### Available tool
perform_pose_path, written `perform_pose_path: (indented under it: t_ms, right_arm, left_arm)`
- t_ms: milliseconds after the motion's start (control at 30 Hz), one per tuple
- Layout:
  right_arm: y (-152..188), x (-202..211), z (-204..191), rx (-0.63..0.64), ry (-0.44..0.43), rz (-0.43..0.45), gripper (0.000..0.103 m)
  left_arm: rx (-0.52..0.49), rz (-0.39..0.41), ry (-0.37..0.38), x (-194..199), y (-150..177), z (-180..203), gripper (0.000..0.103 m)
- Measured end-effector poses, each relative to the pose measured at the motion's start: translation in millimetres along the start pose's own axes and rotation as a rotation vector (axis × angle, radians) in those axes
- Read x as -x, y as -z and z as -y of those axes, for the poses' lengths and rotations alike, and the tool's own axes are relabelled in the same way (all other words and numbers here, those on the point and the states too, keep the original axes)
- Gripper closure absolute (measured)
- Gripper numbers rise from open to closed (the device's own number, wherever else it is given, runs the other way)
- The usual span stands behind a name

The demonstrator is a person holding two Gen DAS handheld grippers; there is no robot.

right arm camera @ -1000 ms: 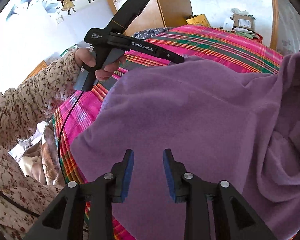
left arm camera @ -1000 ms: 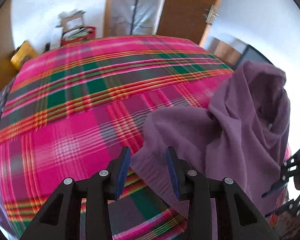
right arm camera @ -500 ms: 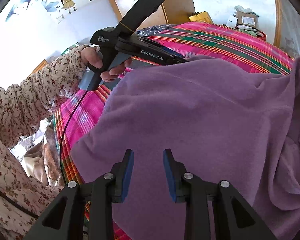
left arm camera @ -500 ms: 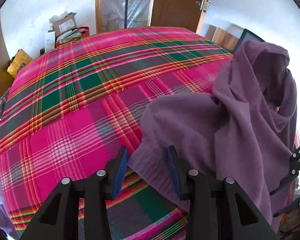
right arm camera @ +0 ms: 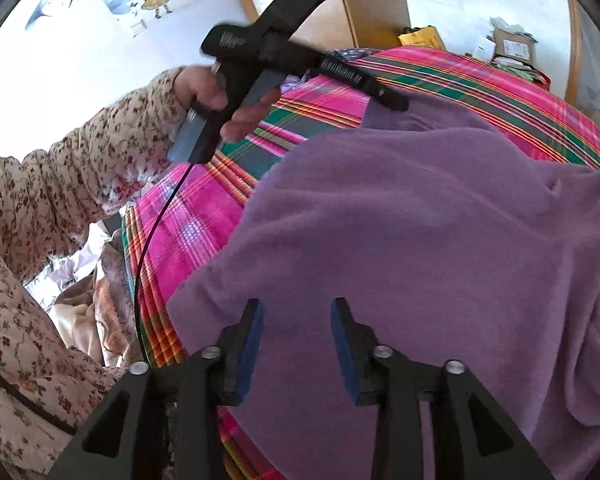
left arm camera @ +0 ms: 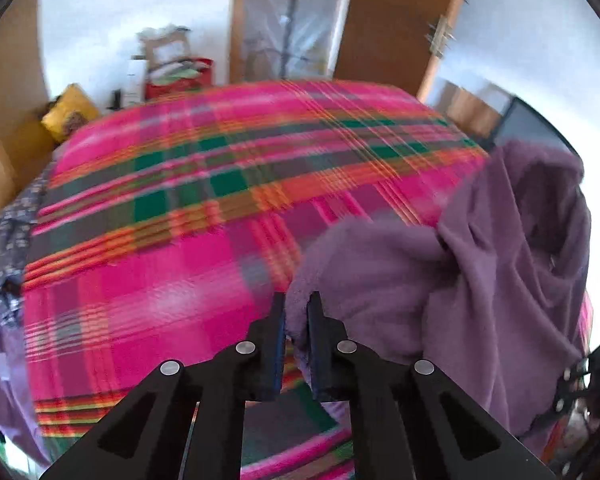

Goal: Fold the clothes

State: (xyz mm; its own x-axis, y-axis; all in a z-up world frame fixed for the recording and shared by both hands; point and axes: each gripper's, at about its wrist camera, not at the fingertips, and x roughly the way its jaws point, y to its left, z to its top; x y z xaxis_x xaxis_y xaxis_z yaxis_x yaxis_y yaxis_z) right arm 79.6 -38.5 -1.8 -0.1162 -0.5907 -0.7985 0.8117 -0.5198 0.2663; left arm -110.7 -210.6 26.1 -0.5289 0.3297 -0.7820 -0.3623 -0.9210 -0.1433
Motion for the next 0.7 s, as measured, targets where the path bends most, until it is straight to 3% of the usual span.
perform_pose_path:
  t_ms: [167, 367, 533, 700]
  right_arm:
    - [-7, -8, -19, 0.060, -0.002, 0.021, 0.058]
    - [-17, -6, -49, 0.180, 0.026, 0.130, 0.056]
    - [-18, -33, -76, 0.252, -0.006, 0.067, 0.055]
    - [-6, -49, -86, 0.358, 0.110, -0.006, 0.055]
  left_arm:
    - [0.083, 0.014, -0.022, 5, -8, -24, 0.093]
    - [0.121, -0.003, -0.037, 3, -14, -37, 0.093]
    - [0.133, -0.021, -0.065, 2, -14, -42, 0.093]
    - [0.149, -0.040, -0.074, -1, -12, -42, 0.093]
